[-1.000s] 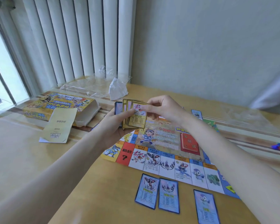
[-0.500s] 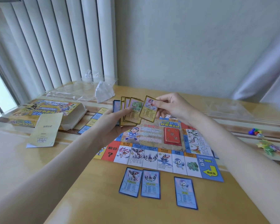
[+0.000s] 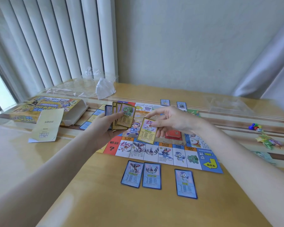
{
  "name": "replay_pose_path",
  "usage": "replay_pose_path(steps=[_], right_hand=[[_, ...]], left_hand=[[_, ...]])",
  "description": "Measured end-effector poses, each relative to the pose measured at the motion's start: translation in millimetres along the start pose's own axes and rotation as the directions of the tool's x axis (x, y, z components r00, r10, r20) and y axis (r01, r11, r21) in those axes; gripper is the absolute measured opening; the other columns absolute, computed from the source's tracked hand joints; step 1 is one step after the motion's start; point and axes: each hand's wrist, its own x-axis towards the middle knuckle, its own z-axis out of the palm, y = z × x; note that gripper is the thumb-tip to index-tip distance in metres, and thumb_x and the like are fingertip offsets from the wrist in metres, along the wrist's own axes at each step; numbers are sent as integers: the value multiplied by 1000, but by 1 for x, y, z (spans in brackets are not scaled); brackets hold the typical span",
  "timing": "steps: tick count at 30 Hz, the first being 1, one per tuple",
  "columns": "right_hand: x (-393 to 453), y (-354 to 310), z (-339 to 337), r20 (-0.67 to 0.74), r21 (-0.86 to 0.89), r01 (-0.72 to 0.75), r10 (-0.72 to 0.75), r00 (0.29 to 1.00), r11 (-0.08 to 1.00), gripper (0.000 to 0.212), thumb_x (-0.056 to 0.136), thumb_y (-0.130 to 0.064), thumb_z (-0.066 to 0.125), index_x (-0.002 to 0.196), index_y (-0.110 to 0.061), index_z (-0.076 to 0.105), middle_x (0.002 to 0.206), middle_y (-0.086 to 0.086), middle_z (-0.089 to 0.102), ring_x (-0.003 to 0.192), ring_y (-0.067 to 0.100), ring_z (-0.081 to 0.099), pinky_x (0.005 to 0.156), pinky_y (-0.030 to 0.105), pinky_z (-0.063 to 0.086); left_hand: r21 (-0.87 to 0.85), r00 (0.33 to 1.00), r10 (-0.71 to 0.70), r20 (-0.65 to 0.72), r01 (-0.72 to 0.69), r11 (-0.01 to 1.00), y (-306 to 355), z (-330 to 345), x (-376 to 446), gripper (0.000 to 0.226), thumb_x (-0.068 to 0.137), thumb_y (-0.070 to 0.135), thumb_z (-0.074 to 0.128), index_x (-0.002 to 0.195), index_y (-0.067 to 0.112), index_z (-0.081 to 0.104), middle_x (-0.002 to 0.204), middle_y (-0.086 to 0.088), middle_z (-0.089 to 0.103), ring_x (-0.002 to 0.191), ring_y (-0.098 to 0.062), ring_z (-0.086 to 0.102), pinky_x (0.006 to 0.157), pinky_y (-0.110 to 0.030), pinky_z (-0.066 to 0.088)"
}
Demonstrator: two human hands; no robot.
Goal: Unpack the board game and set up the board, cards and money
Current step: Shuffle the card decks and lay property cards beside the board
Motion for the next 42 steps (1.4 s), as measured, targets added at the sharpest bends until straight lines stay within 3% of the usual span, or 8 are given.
replay_pose_path(steps=[7, 11, 19, 22, 28, 32, 39, 42], right_hand=[[5, -12, 12, 91, -53, 33, -28, 995, 998, 26, 95, -7, 48, 116, -18, 58, 78, -16, 72, 64, 14, 69, 59, 18, 54], [5, -16, 15, 105, -73, 27, -20, 994, 997, 26, 95, -7, 47, 116, -18, 58, 76, -15, 72, 64, 14, 69, 60, 19, 54], [9, -15, 14, 108, -65, -1, 8, 994, 998, 26, 93, -8, 51, 115, -16, 60, 107, -3, 67, 67, 17, 69, 58, 19, 54], [10, -13, 14, 76, -83, -14, 21, 997, 996, 22, 90, -4, 56, 110, -10, 62, 94, 11, 71, 65, 17, 69, 58, 19, 54], [17, -3, 58, 83, -36, -62, 65, 994, 997, 6, 82, 2, 65, 86, -2, 62, 62, 2, 68, 55, 15, 67, 56, 19, 54], [21, 7, 99, 177, -129, -104, 126, 976, 986, 5, 82, 0, 67, 83, -2, 63, 62, 5, 65, 52, 12, 65, 54, 18, 53], [28, 0, 104, 16, -533, -99, 127, 992, 840, 8, 84, -9, 68, 86, -1, 67, 60, 0, 62, 37, 1, 51, 42, 13, 42], [30, -1, 106, -18, -638, -80, 89, 996, 766, 11, 82, -12, 70, 88, -2, 71, 65, -10, 58, 60, 13, 63, 54, 23, 51]], left_hand=[[8, 999, -33, 37, 32, 999, -8, -14, -5, 36, 86, 11, 63, 120, -1, 55, 107, -20, 68, 94, -29, 67, 72, -37, 59], [5, 997, -57, 47, 57, 998, -10, -13, -7, 23, 86, 10, 63, 107, 2, 59, 95, -16, 70, 86, -26, 68, 68, -35, 59], [18, 996, -73, 45, 72, 997, -14, -8, -6, 13, 85, 10, 64, 95, 7, 56, 92, -16, 70, 90, -29, 68, 83, -41, 55], [11, 996, -68, 56, 67, 998, -14, -10, -4, 18, 85, 11, 64, 101, 4, 57, 90, -15, 69, 83, -26, 68, 77, -37, 58], [-71, 999, 15, -29, -17, 997, 0, -25, 3, 38, 88, 11, 61, 122, -5, 52, 109, -22, 65, 94, -28, 66, 69, -35, 59], [-31, 999, 18, -34, -19, 999, -2, -32, -2, 35, 89, 12, 59, 121, -4, 54, 111, -21, 65, 94, -27, 66, 68, -33, 59], [-34, 999, 0, -34, -1, 999, -11, -33, -7, 33, 88, 11, 61, 118, -2, 55, 97, -16, 67, 84, -24, 66, 67, -33, 59], [-38, 1000, -5, -24, 4, 999, -12, -31, -8, 23, 88, 11, 61, 108, 1, 58, 94, -16, 67, 81, -23, 67, 68, -33, 59]])
